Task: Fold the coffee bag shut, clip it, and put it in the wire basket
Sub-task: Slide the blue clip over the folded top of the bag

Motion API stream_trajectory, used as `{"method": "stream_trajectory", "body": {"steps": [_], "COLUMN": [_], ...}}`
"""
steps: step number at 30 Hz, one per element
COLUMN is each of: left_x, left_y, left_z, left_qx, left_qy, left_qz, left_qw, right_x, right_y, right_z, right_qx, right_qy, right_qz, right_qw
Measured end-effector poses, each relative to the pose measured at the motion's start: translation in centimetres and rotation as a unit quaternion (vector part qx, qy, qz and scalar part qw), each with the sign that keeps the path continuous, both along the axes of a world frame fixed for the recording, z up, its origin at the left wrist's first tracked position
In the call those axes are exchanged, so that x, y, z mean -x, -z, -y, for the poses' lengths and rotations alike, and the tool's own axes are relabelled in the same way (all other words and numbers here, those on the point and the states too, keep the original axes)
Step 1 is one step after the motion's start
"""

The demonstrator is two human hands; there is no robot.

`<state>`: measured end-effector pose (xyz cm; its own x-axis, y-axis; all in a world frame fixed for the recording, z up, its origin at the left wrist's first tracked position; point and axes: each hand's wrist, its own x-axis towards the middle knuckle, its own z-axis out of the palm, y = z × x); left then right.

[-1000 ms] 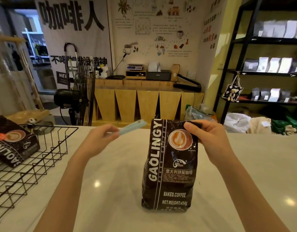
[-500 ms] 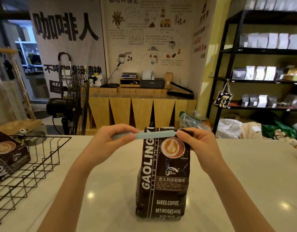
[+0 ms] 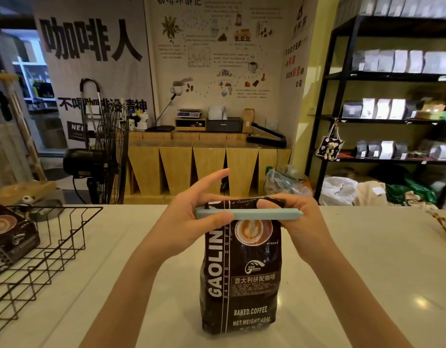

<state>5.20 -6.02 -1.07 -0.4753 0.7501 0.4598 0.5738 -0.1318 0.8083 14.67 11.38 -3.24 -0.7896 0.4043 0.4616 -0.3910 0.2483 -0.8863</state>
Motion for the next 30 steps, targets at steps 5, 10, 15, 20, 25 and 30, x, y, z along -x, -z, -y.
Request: {"method": "stream_trajectory", "body": {"steps": [5,10,15,20,25,30], "left_x": [0.0,0.0,-0.5,-0.8,-0.8,-0.8], "left_y": [-0.2,-0.2,-0.5,-0.7,-0.5,-0.6], "left_z": [0.4,0.3,0.1,-0.1,-0.3,-0.6], "left_qx": [0.03,0.038,0.025,0.027,0.026,0.027], "left_qy": [-0.001,0.0,0.002,-0.024,-0.053,-0.054], "left_qz": [-0.015,-0.017,-0.016,-0.033,-0.062,-0.083], "left_qw": [0.999,0.999,1.0,0.999,0.996,0.995], "right_x": [-0.7,-1.8,-2.4,-3.0,-2.9,-2.9], "right_y": [-0.5,-1.3,-2.1,-2.6,-2.1,-0.5], "right_z": [-0.2,-1.0,-1.0,-0.9,-1.3,-2.0], "right_qx": [-0.004,0.033,-0.001,0.025,-0.137,-0.131], "right_qy": [-0.05,-0.138,-0.166,-0.178,-0.073,0.071], "right_qz": [0.036,0.123,0.168,0.216,0.191,0.088], "right_qw": [0.998,0.982,0.972,0.96,0.969,0.985]}}
